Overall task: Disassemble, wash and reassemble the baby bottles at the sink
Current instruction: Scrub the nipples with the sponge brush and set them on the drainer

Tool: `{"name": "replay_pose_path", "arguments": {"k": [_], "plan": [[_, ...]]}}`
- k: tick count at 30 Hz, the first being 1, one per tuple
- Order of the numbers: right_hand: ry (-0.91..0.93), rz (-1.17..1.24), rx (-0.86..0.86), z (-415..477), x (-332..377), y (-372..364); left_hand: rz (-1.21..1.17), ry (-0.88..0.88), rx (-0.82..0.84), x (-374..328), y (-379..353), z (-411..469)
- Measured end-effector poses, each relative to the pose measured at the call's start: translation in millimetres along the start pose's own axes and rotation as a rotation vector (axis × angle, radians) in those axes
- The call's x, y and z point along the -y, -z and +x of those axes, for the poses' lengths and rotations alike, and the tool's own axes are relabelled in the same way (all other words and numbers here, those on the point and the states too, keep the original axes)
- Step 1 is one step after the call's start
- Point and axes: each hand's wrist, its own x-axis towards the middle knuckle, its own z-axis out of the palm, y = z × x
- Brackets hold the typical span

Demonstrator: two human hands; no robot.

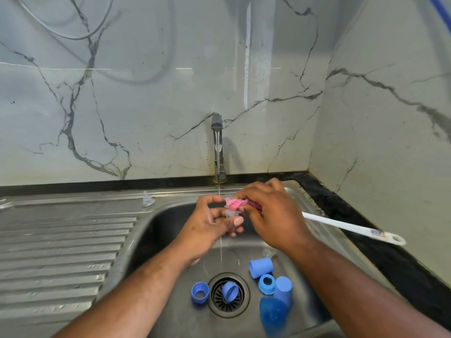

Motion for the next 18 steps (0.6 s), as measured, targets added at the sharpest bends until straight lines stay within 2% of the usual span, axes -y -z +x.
{"name": "replay_pose_path", "arguments": {"k": [3,5,13,18], "plan": [[-0.019,0.027,-0.004,1,-3,-1,-0.044,0.01,-0.135,0,3,3],[-0.032,0.026,0.009,1,-3,-2,-0.07,0.018,-0.167,1,5,4],[-0.08,0.106,-0.021,1,-5,-5,-0.245,0.056,-0.112,-1,9,6],[0.075,0.162,0.031,-1,5,-2,-0.197,0.135,-0.089,-6,0,3]]}}
